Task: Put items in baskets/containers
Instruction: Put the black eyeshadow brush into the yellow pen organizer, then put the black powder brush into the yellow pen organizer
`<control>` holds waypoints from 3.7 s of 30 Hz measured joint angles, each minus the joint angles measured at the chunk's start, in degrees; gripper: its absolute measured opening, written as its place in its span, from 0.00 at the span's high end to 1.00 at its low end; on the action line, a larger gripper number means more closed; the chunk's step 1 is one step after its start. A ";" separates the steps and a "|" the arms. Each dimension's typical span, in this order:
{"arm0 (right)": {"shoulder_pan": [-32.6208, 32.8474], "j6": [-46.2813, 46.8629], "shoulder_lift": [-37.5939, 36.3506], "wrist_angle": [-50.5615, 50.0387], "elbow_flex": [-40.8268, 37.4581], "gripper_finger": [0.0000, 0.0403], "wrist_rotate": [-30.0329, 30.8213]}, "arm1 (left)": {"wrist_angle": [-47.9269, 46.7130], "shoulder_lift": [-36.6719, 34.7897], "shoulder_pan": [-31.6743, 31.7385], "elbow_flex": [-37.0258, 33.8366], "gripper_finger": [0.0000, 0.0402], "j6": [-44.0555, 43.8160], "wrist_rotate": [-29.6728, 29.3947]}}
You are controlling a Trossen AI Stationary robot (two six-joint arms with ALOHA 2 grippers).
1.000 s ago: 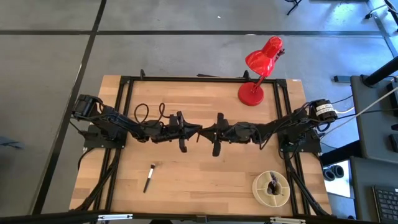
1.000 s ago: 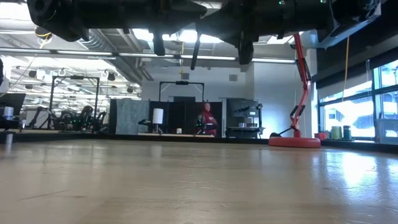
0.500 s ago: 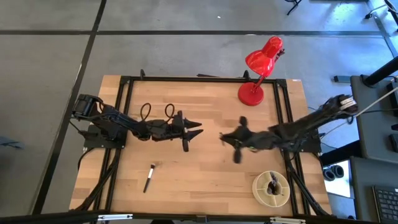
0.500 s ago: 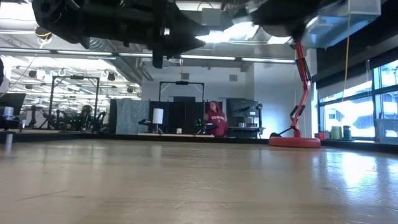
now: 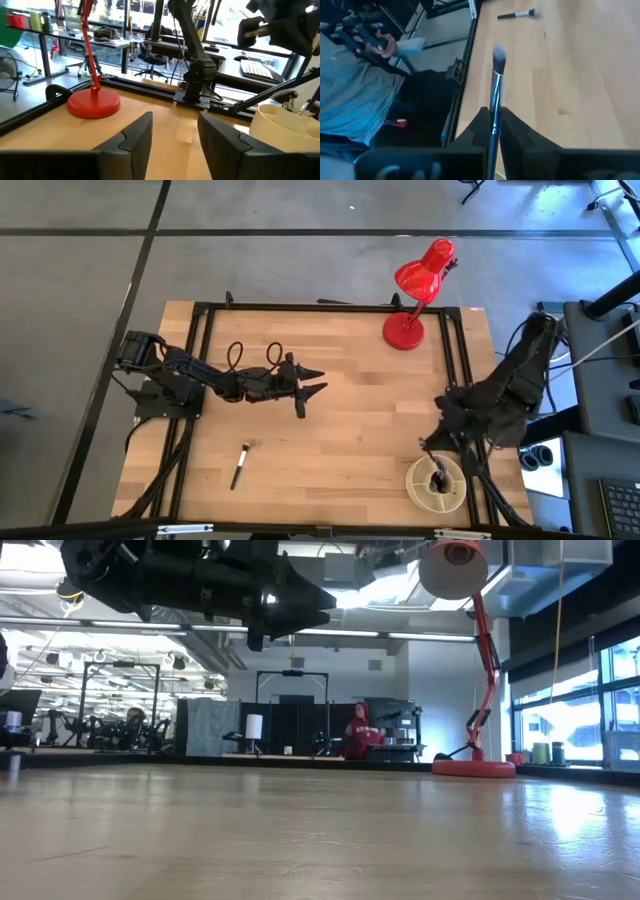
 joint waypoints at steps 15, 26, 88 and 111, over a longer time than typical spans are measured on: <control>22.72 15.62 14.37 1.12 -0.22 0.95 18.10 | 0.19 0.00 0.26 0.02 0.62 -0.13 3.08; 23.15 18.45 18.61 1.31 -0.22 0.67 17.41 | -0.68 0.00 0.26 0.07 0.59 -1.54 2.90; 9.86 7.91 19.97 -3.47 12.87 0.69 19.82 | -91.34 -11.45 -27.50 8.49 0.63 -65.22 17.84; 9.86 10.95 22.09 -2.95 12.87 0.69 20.24 | -86.88 -1.88 -24.19 8.43 0.97 -59.80 19.77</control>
